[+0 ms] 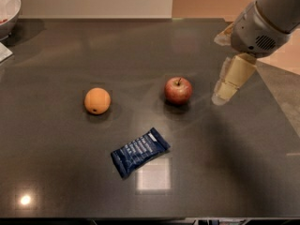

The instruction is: Move apple near orange

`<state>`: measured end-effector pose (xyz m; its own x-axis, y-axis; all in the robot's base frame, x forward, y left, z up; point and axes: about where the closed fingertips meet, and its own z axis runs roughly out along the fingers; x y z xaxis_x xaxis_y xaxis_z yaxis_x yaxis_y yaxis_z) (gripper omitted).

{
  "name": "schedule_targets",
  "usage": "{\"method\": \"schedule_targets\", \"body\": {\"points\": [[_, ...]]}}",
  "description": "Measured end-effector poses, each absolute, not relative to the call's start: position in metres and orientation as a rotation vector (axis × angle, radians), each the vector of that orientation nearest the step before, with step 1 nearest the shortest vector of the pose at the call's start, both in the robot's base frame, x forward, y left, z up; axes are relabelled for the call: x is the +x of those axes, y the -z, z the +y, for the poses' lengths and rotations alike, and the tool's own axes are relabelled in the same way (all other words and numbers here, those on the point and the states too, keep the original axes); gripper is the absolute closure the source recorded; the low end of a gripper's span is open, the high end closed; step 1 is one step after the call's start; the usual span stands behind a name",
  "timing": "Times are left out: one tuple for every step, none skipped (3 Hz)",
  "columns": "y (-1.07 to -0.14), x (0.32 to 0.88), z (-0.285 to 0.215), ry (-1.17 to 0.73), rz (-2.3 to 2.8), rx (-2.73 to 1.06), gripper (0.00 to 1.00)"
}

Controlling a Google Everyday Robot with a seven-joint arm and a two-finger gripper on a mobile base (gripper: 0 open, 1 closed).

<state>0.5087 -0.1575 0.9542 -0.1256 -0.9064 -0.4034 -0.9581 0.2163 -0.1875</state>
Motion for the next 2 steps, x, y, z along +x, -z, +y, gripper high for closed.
{"method": "schedule_targets", "body": {"points": [[-0.938, 0.525, -0.132, -0.207, 2.028, -1.754, 0.0], [-0.916, 0.539, -0.112, -0.261, 2.01, -1.786, 0.0]]}}
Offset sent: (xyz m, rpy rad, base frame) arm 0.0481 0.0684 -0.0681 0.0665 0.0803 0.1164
